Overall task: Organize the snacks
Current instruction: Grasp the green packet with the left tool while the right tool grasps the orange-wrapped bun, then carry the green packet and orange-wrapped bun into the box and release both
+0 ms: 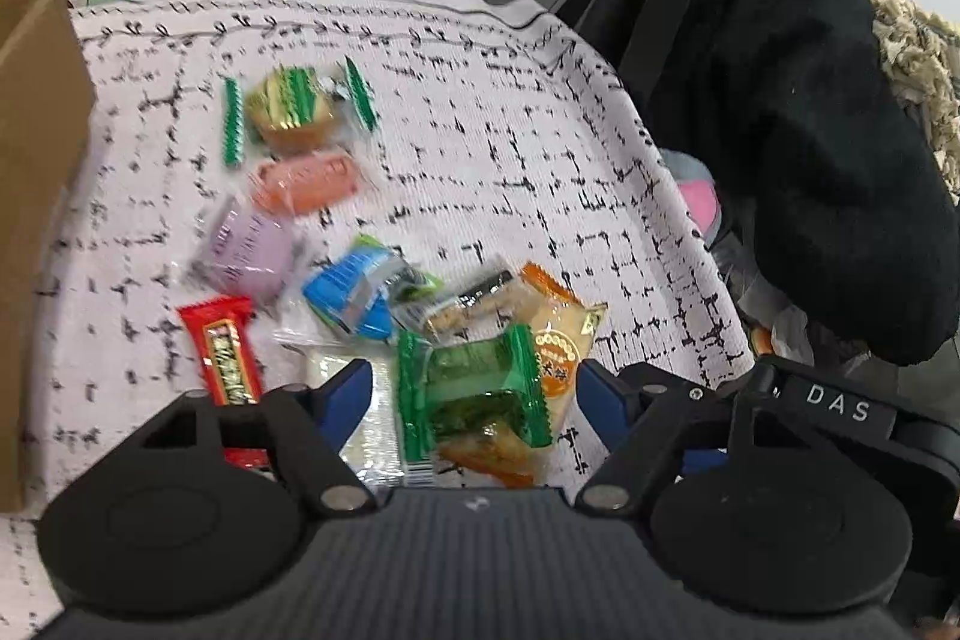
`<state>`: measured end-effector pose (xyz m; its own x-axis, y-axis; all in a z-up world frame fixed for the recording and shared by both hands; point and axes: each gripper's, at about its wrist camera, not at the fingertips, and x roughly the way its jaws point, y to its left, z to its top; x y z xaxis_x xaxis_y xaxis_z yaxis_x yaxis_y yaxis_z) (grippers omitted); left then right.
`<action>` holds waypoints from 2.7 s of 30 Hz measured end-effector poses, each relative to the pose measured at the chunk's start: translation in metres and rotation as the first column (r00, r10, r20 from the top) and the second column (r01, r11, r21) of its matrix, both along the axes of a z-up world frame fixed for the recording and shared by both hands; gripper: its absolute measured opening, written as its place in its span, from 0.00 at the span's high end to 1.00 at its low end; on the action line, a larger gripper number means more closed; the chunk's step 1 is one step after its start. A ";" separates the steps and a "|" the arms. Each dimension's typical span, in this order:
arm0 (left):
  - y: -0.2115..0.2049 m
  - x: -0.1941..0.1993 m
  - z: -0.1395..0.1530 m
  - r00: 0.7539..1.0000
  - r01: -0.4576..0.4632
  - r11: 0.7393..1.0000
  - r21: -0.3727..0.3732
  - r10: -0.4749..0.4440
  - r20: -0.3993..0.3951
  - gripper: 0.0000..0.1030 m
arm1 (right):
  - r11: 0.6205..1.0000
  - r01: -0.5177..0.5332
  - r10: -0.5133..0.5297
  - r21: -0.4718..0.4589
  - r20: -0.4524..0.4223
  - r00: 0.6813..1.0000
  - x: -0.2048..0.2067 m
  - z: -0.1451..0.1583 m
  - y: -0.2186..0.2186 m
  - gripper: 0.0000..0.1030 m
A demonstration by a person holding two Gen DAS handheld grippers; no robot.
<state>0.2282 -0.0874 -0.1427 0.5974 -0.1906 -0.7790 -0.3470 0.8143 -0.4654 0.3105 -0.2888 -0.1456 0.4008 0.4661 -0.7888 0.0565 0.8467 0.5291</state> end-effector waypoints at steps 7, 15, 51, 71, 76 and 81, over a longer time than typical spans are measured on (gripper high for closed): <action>-0.007 0.013 -0.013 0.999 0.023 0.999 0.022 -0.023 -0.023 0.50 | 1.000 -0.013 0.013 0.005 -0.009 1.000 0.003 -0.005 0.002 0.61; -0.003 0.008 -0.009 1.000 0.009 1.000 0.016 -0.008 -0.020 0.68 | 0.998 -0.060 0.060 -0.009 0.007 0.998 0.005 -0.008 0.018 0.59; 0.051 -0.036 0.046 0.983 -0.181 0.976 0.121 0.181 0.013 0.68 | 0.959 -0.204 0.224 -0.196 0.085 0.971 -0.010 0.000 0.067 0.69; 0.080 -0.087 0.078 0.976 -0.204 0.974 0.103 0.195 0.094 0.68 | 0.979 -0.196 0.203 -0.056 0.232 0.951 -0.051 0.059 0.075 0.69; 0.090 -0.098 0.088 0.977 -0.199 0.973 0.115 0.188 0.103 0.68 | 0.980 -0.198 0.200 -0.033 0.250 0.948 -0.059 0.070 0.085 0.69; 0.105 -0.112 0.096 0.976 -0.200 0.970 0.138 0.184 0.118 0.68 | 0.979 -0.205 0.198 0.002 0.253 0.947 -0.071 0.075 0.098 0.69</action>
<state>0.1166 0.0172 -0.0471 0.6907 0.0480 -0.7216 -0.4594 0.7998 -0.3865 0.2398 -0.1909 -0.0706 0.4791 0.5778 -0.6608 -0.2507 0.8115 0.5278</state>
